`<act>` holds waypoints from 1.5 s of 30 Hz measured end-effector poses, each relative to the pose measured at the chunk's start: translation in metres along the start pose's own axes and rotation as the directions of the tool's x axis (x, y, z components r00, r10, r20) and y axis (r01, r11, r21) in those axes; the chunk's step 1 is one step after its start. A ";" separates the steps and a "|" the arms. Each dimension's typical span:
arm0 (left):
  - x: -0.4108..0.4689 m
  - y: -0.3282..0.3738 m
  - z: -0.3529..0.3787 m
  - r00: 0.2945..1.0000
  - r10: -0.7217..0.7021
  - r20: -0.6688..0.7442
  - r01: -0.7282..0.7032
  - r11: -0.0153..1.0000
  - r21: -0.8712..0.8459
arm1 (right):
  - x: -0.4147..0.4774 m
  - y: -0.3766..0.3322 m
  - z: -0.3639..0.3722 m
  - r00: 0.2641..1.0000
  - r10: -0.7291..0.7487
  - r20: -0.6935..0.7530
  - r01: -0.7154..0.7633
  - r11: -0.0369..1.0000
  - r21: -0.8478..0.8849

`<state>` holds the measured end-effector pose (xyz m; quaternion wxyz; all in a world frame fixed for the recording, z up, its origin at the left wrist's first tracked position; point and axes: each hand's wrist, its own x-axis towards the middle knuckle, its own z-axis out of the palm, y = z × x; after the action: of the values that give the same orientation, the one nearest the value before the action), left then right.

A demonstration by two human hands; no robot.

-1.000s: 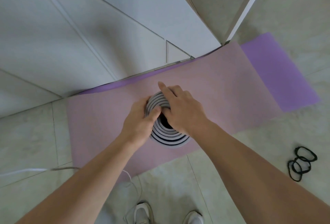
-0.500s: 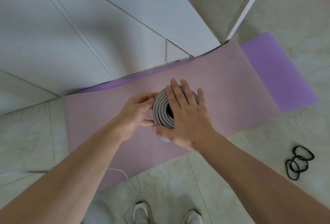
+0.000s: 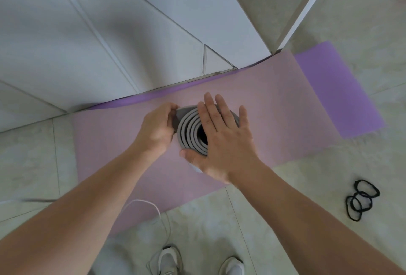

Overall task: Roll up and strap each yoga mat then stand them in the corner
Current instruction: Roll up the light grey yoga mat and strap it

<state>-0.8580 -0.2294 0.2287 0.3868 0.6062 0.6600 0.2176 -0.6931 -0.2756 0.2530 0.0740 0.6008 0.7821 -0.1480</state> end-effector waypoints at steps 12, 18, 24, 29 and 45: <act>-0.046 0.043 0.020 0.951 -0.223 0.213 0.286 0.894 -0.344 | -0.023 0.021 -0.002 0.995 0.060 0.084 -0.063 0.998 0.032; -0.057 0.090 0.077 0.958 -0.079 0.275 0.132 0.975 -0.179 | -0.070 0.078 -0.008 0.972 0.226 0.069 -0.234 0.962 0.142; -0.070 0.134 0.177 0.805 0.096 0.585 -0.096 0.995 -0.032 | -0.139 0.207 0.028 0.940 0.335 0.060 -0.331 0.860 0.389; -0.068 0.167 0.327 0.794 0.289 0.535 -0.522 0.776 0.355 | -0.168 0.337 0.088 0.923 0.384 0.035 -0.308 0.679 0.667; -0.001 0.168 0.752 0.781 0.258 0.569 -0.588 0.612 0.529 | -0.234 0.643 0.364 0.747 0.562 0.356 -0.522 0.165 0.837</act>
<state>-0.1694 -0.3384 -0.0994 0.2087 0.8784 0.4193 -0.0950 -0.0354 -0.4562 -0.1146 -0.2296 0.7790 0.3047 -0.4977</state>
